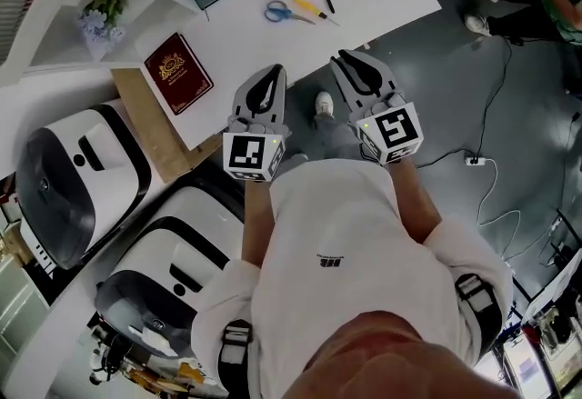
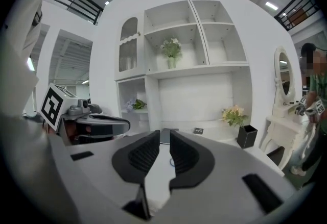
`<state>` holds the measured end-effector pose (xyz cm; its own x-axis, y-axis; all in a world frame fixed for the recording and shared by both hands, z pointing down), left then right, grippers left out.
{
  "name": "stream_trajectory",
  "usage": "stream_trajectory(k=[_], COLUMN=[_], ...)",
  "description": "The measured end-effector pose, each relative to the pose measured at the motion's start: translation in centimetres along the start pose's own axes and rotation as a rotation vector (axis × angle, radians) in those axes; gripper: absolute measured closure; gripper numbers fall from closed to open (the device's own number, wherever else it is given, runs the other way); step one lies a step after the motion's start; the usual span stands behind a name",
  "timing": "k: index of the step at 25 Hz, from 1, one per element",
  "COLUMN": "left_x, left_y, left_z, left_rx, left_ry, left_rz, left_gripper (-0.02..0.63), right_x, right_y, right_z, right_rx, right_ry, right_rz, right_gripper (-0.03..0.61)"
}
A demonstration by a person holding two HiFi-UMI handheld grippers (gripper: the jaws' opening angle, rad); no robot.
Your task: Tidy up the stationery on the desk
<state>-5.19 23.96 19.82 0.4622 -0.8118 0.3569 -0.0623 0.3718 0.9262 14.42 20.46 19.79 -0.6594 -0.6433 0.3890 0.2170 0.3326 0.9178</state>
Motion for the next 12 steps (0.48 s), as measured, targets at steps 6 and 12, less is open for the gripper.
stream_trajectory(k=[6,12], left_x=[4.5,8.6], left_y=[1.2,2.4], left_z=[2.2,4.2], left_rx=[-0.037,-0.068], left_ry=[-0.038,-0.061], left_rz=[0.036,0.063], left_gripper=[0.614,0.614], right_x=[5.0,9.4], right_y=[0.8,1.6], right_z=[-3.3,-5.9], right_rx=[-0.006,-0.021], right_ry=[-0.073,-0.127], right_rz=[0.049,0.089], right_gripper=[0.534,0.534])
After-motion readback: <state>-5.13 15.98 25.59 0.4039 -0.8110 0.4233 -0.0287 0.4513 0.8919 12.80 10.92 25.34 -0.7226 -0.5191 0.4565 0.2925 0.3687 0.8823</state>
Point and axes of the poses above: the fingertips, and each gripper's own axes: x forward along the fingers, z to its left, y out of its underside, the point moved 9 cm from there along -x, backward along the fingers, and after that the axes turned 6 degrees about z, right-handed, at the moved point
